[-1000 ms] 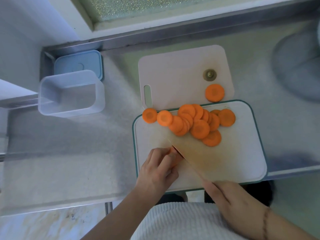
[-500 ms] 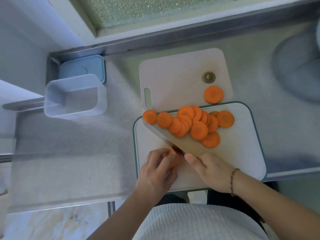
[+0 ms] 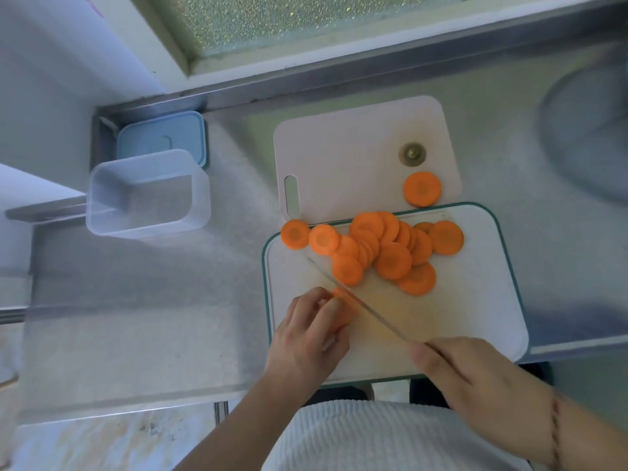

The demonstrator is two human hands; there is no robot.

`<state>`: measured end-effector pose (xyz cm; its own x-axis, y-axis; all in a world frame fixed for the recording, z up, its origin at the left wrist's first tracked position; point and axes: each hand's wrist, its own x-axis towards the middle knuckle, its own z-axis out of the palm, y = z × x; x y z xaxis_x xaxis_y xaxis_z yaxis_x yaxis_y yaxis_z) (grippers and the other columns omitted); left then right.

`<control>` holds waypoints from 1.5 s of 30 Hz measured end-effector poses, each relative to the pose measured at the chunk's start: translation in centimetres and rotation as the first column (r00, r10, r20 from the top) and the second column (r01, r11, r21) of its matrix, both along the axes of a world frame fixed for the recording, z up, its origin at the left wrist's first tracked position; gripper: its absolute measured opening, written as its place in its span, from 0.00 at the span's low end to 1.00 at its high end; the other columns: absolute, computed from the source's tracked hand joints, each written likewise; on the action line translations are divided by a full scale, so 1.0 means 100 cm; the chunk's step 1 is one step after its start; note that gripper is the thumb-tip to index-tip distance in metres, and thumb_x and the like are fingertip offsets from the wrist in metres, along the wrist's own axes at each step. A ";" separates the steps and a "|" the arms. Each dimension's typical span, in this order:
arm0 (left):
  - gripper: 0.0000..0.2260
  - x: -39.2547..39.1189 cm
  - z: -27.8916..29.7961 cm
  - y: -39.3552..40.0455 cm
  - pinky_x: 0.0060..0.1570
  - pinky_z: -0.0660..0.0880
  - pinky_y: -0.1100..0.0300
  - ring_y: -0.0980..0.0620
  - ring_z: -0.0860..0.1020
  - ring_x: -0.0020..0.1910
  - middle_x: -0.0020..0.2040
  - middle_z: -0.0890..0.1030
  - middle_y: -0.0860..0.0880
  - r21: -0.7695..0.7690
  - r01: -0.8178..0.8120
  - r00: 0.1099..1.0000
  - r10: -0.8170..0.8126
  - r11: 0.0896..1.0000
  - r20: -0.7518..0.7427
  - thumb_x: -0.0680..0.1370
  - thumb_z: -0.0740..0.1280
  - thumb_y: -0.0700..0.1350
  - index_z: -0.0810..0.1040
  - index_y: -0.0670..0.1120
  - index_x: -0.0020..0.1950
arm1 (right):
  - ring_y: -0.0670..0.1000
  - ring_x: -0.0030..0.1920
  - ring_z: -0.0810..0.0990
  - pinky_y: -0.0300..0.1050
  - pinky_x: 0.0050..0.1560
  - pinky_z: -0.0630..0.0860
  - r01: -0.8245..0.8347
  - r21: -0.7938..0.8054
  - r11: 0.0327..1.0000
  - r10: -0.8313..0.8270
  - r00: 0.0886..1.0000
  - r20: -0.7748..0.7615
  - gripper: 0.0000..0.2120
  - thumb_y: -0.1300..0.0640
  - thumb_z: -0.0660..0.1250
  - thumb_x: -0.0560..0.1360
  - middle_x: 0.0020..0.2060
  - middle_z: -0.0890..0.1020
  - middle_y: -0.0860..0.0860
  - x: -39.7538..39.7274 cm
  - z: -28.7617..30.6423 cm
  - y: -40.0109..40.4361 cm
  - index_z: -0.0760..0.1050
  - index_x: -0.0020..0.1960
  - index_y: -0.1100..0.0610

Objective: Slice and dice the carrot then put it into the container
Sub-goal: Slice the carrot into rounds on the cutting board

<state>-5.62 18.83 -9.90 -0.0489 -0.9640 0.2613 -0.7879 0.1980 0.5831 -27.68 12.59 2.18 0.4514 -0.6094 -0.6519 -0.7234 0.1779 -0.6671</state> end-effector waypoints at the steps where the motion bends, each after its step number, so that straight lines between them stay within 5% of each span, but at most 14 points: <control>1: 0.18 0.000 0.000 0.000 0.46 0.79 0.57 0.47 0.78 0.52 0.59 0.76 0.47 0.001 -0.002 1.000 0.002 1.000 -0.009 0.73 0.71 0.41 0.75 0.48 0.61 | 0.43 0.29 0.70 0.37 0.35 0.69 0.008 0.008 1.000 -0.008 1.000 -0.009 0.29 0.31 0.49 0.69 0.25 0.72 0.47 -0.001 -0.001 0.004 0.69 0.32 0.56; 8: 0.24 -0.002 0.001 -0.001 0.52 0.78 0.59 0.46 0.78 0.54 0.60 0.77 0.46 0.000 -0.001 0.998 0.001 1.000 -0.061 0.68 0.73 0.36 0.75 0.47 0.63 | 0.44 0.35 0.77 0.36 0.39 0.72 0.055 -0.051 0.997 -0.057 0.998 -0.022 0.42 0.15 0.38 0.58 0.35 0.81 0.45 -0.003 -0.011 0.022 0.71 0.32 0.51; 14: 0.27 -0.004 0.000 -0.002 0.58 0.76 0.59 0.46 0.78 0.55 0.62 0.76 0.47 -0.045 0.040 0.996 -0.044 0.998 -0.083 0.67 0.76 0.32 0.75 0.45 0.63 | 0.47 0.35 0.77 0.44 0.42 0.74 0.012 -0.078 0.997 -0.016 0.999 -0.052 0.45 0.16 0.34 0.59 0.30 0.78 0.51 0.006 -0.017 0.022 0.71 0.34 0.53; 18: 0.23 -0.005 -0.003 -0.003 0.54 0.78 0.55 0.44 0.80 0.53 0.60 0.79 0.46 -0.075 0.042 0.995 -0.049 0.996 -0.087 0.68 0.77 0.32 0.77 0.44 0.61 | 0.46 0.28 0.69 0.45 0.37 0.70 -0.018 -0.042 0.999 0.017 0.999 -0.031 0.33 0.27 0.43 0.70 0.25 0.70 0.49 0.032 -0.031 0.005 0.67 0.33 0.55; 22: 0.20 -0.003 -0.009 -0.001 0.50 0.79 0.54 0.43 0.81 0.50 0.54 0.82 0.42 -0.085 0.017 0.998 -0.023 0.996 -0.062 0.68 0.78 0.34 0.78 0.43 0.57 | 0.45 0.25 0.65 0.45 0.31 0.66 -0.019 -0.072 0.997 0.020 1.000 0.015 0.30 0.31 0.46 0.72 0.23 0.66 0.47 0.047 -0.044 -0.005 0.64 0.31 0.56; 27: 0.18 -0.002 -0.011 -0.001 0.49 0.78 0.57 0.45 0.79 0.50 0.55 0.77 0.46 -0.108 0.006 0.999 -0.010 0.994 -0.039 0.70 0.74 0.36 0.76 0.44 0.58 | 0.46 0.37 0.77 0.43 0.46 0.73 0.021 -0.004 1.000 -0.022 0.999 -0.036 0.41 0.23 0.42 0.67 0.33 0.80 0.51 0.000 -0.037 0.024 0.75 0.38 0.58; 31: 0.20 -0.006 -0.013 0.000 0.49 0.78 0.57 0.45 0.78 0.49 0.55 0.76 0.47 -0.120 -0.019 0.999 0.013 0.993 -0.050 0.68 0.76 0.35 0.76 0.44 0.58 | 0.44 0.29 0.69 0.39 0.36 0.68 -0.026 0.017 1.000 0.027 0.999 -0.040 0.31 0.29 0.44 0.70 0.24 0.71 0.45 0.005 -0.042 0.012 0.66 0.31 0.54; 40: 0.20 -0.005 -0.002 -0.002 0.51 0.78 0.57 0.45 0.78 0.50 0.57 0.76 0.45 -0.121 -0.012 0.999 0.006 0.993 -0.049 0.69 0.76 0.37 0.75 0.44 0.58 | 0.48 0.23 0.65 0.49 0.29 0.65 0.058 0.009 0.998 -0.058 0.998 -0.008 0.32 0.30 0.48 0.70 0.22 0.66 0.52 0.049 -0.036 -0.022 0.65 0.29 0.59; 45: 0.20 -0.001 -0.002 -0.003 0.48 0.78 0.57 0.46 0.78 0.49 0.56 0.74 0.47 -0.087 -0.023 0.998 0.017 0.996 -0.064 0.69 0.73 0.38 0.74 0.44 0.59 | 0.43 0.17 0.59 0.32 0.18 0.58 0.168 0.196 0.966 -0.182 0.982 0.053 0.28 0.38 0.51 0.76 0.18 0.62 0.48 0.039 -0.006 -0.025 0.64 0.32 0.61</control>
